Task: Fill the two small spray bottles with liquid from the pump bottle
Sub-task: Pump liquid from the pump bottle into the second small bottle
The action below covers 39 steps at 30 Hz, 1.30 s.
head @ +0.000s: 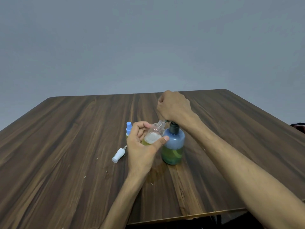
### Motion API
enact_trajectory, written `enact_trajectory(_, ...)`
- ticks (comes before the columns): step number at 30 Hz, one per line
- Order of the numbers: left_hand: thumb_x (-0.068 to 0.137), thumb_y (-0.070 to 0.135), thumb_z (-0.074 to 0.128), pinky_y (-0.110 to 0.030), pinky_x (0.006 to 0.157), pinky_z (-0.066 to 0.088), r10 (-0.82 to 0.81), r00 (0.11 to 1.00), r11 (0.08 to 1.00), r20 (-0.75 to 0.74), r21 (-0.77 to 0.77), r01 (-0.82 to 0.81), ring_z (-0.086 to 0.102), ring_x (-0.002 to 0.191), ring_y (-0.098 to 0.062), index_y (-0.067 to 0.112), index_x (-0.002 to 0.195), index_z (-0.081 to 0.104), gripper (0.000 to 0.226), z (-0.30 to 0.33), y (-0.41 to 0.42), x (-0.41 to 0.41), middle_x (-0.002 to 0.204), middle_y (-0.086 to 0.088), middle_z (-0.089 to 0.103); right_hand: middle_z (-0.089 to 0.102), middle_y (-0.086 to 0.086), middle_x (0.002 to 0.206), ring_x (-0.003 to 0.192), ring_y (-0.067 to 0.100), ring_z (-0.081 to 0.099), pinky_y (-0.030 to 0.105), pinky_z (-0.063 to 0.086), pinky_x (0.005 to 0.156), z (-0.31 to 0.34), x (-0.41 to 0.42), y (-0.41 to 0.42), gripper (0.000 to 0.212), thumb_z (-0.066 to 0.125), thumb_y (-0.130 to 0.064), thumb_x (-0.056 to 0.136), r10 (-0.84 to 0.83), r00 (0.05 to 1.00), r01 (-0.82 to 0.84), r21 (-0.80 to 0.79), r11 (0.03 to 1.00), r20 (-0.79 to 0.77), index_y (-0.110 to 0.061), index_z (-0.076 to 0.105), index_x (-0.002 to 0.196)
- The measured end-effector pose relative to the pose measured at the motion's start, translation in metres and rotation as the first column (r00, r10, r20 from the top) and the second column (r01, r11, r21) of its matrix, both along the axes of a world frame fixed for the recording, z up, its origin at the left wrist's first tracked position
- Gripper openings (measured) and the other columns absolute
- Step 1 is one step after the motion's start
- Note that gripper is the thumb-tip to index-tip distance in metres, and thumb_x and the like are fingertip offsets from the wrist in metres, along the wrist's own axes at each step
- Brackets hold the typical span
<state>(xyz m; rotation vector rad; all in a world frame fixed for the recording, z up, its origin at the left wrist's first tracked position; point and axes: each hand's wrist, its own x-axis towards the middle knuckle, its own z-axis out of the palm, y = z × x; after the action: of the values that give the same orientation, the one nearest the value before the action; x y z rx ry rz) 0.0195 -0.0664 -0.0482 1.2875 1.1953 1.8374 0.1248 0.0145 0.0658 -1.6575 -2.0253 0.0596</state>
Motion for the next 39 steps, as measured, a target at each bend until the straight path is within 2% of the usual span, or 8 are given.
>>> enact_trajectory(6,0.059,0.014,0.095,-0.048,0.094,0.062,-0.014,1.0,1.0,-0.003,0.018,0.014,0.075,0.101,-0.02,0.015,0.102,0.063,0.053,0.001,-0.001,0.0,0.102,-0.001,0.077,0.051,-0.001,0.068,0.075,0.032,0.052,0.033,0.036,0.07,0.01,-0.002,0.002,0.02,0.051,-0.011,0.089,-0.013,1.0,0.015,0.091,0.996,-0.021,-0.016,0.065,0.075)
enact_trajectory(16,0.058,0.017,0.097,-0.056,0.098,0.06,-0.018,1.0,1.0,0.016,0.006,0.018,0.074,0.105,-0.024,0.013,0.104,0.063,0.057,0.0,0.0,0.0,0.105,-0.004,0.076,0.052,0.0,0.066,0.071,0.031,0.051,0.033,0.037,0.067,0.007,-0.004,-0.001,0.021,0.051,-0.013,0.089,-0.029,0.999,0.031,0.073,0.997,-0.016,-0.015,0.062,0.072)
enact_trajectory(20,0.057,0.02,0.098,-0.057,0.097,0.06,-0.011,1.0,1.0,0.017,-0.011,0.011,0.075,0.104,-0.025,0.013,0.104,0.064,0.058,0.0,0.0,0.001,0.103,-0.005,0.076,0.062,0.004,0.075,0.077,0.033,0.056,0.033,0.038,0.068,0.001,-0.001,-0.004,0.021,0.052,-0.016,0.089,-0.027,1.0,0.027,0.032,0.999,-0.008,-0.014,0.07,0.077)
enact_trajectory(24,0.058,0.015,0.096,-0.056,0.098,0.06,-0.015,0.999,1.0,0.028,-0.011,0.015,0.075,0.104,-0.025,0.012,0.103,0.063,0.055,0.0,-0.001,0.001,0.103,-0.005,0.077,0.05,0.0,0.063,0.069,0.03,0.05,0.032,0.034,0.06,0.008,-0.006,-0.002,0.023,0.05,-0.011,0.087,-0.004,0.999,0.007,0.067,0.998,-0.045,-0.016,0.054,0.064)
enact_trajectory(29,0.057,0.015,0.096,-0.057,0.098,0.059,-0.012,1.0,1.0,0.029,-0.019,0.012,0.074,0.105,-0.026,0.013,0.103,0.063,0.056,0.001,-0.001,0.002,0.103,-0.006,0.076,0.055,0.001,0.072,0.078,0.032,0.052,0.033,0.038,0.069,0.0,-0.002,-0.003,0.023,0.052,-0.016,0.09,-0.026,0.999,0.027,0.026,0.999,-0.027,-0.018,0.056,0.067)
enact_trajectory(33,0.057,0.015,0.096,-0.056,0.097,0.06,-0.019,0.999,1.0,0.042,-0.011,0.02,0.075,0.104,-0.024,0.016,0.101,0.064,0.055,0.001,-0.001,0.001,0.102,-0.004,0.077,0.048,-0.002,0.065,0.073,0.03,0.049,0.031,0.035,0.066,0.005,-0.005,-0.001,0.027,0.051,-0.014,0.091,-0.015,0.999,0.018,0.068,0.998,-0.047,-0.018,0.05,0.064)
enact_trajectory(37,0.057,0.015,0.096,-0.055,0.097,0.06,-0.019,0.999,1.0,0.041,-0.009,0.02,0.074,0.103,-0.024,0.015,0.101,0.064,0.054,0.002,-0.001,0.001,0.101,-0.004,0.077,0.059,0.004,0.078,0.08,0.032,0.052,0.034,0.038,0.07,0.0,-0.002,0.0,0.018,0.053,-0.018,0.091,-0.036,0.999,0.037,0.04,0.999,-0.02,-0.019,0.061,0.075)
enact_trajectory(39,0.056,0.014,0.096,-0.053,0.096,0.061,-0.029,0.999,1.0,0.04,-0.008,0.03,0.075,0.101,-0.022,0.014,0.101,0.063,0.055,0.001,-0.002,0.002,0.1,-0.002,0.077,0.058,0.002,0.072,0.073,0.029,0.052,0.031,0.035,0.063,0.001,-0.002,-0.002,0.022,0.052,-0.015,0.091,-0.022,1.0,0.023,0.049,0.999,-0.021,-0.016,0.062,0.071)
